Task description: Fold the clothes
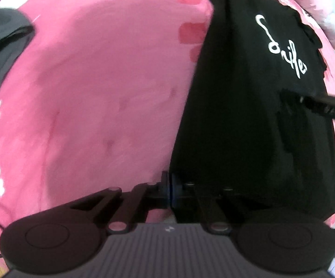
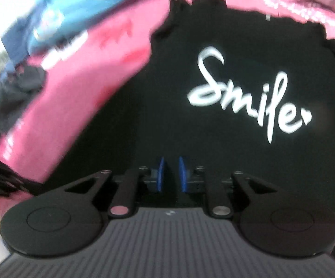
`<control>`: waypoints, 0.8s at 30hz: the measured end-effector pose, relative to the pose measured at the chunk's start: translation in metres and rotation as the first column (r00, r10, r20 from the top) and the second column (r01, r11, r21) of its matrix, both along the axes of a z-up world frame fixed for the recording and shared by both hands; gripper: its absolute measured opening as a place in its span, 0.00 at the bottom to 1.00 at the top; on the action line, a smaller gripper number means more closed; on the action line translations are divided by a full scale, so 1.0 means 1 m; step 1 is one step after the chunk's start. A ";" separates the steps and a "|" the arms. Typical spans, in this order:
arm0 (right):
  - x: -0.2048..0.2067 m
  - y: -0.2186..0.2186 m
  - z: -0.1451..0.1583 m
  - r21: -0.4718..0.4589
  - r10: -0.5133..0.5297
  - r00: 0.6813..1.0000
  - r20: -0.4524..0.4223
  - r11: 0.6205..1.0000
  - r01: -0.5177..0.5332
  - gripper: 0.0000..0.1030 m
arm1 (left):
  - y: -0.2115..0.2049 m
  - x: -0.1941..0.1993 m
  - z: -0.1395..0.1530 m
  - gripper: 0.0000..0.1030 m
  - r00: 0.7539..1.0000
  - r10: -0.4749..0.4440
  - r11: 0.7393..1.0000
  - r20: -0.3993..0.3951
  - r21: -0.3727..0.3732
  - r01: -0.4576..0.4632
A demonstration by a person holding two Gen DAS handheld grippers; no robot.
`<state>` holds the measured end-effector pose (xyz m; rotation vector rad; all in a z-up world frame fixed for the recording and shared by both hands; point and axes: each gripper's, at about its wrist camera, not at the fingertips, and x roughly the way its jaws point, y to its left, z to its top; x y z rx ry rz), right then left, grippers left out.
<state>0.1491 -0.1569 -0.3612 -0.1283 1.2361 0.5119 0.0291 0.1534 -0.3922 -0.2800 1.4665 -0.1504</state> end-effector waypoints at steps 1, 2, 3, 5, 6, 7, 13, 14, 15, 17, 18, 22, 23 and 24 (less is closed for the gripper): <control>0.001 -0.008 -0.003 -0.016 -0.008 1.000 -0.008 1.000 0.008 0.08 | 0.004 -0.002 -0.001 0.02 1.000 0.010 1.000 -0.012 -0.006 -0.010; 0.002 -0.017 -0.006 -0.032 -0.017 1.000 -0.016 0.999 0.017 0.07 | 0.008 -0.004 -0.001 0.02 1.000 0.020 1.000 -0.023 -0.013 -0.020; 0.003 -0.025 -0.002 -0.055 -0.039 0.999 -0.030 0.998 0.038 0.07 | 0.011 -0.005 -0.004 0.02 0.999 0.026 0.999 -0.032 -0.021 -0.026; 0.006 -0.040 0.006 -0.116 -0.087 0.994 -0.058 0.990 0.080 0.07 | 0.018 -0.006 -0.005 0.02 0.999 0.028 0.998 -0.041 -0.048 -0.030; 0.008 -0.046 0.010 -0.152 -0.113 0.991 -0.072 0.983 0.101 0.07 | 0.020 -0.005 -0.006 0.02 0.999 0.022 0.997 -0.045 -0.068 -0.025; 0.013 -0.049 0.014 -0.187 -0.139 0.987 -0.077 0.975 0.123 0.08 | 0.023 -0.003 -0.006 0.03 0.999 0.009 0.995 -0.052 -0.096 -0.014; 0.071 -0.029 0.063 -0.063 -0.203 0.979 0.025 0.977 0.205 0.10 | 0.047 0.018 0.015 0.25 0.999 -0.044 0.989 0.003 -0.139 0.044; 0.082 -0.019 0.069 -0.019 -0.196 0.980 0.044 0.980 0.197 0.11 | 0.051 0.024 0.022 0.25 0.998 -0.055 0.989 0.032 -0.136 0.059; 0.095 -0.006 0.074 0.034 -0.180 0.982 0.062 0.983 0.178 0.11 | 0.054 0.031 0.028 0.25 0.996 -0.068 0.989 0.061 -0.129 0.075; 0.121 0.012 0.074 0.112 -0.177 0.981 0.077 0.979 0.168 0.13 | 0.052 0.054 0.037 0.25 0.982 -0.103 0.987 0.157 -0.103 0.120; 0.135 0.020 0.074 0.153 -0.179 0.980 0.082 0.974 0.165 0.15 | 0.048 0.066 0.040 0.25 0.970 -0.122 0.986 0.209 -0.090 0.143; 0.194 0.043 0.068 0.247 -0.173 0.982 0.070 0.957 0.151 0.21 | -0.011 0.140 0.032 0.35 0.884 -0.201 0.975 0.422 0.003 0.220; 0.209 0.048 0.067 0.265 -0.170 0.983 0.065 0.953 0.148 0.23 | -0.025 0.152 0.031 0.38 0.863 -0.209 0.974 0.460 0.017 0.226; 0.224 0.053 0.065 0.282 -0.167 0.984 0.059 0.949 0.144 0.27 | -0.038 0.165 0.030 0.41 0.842 -0.216 0.972 0.495 0.030 0.232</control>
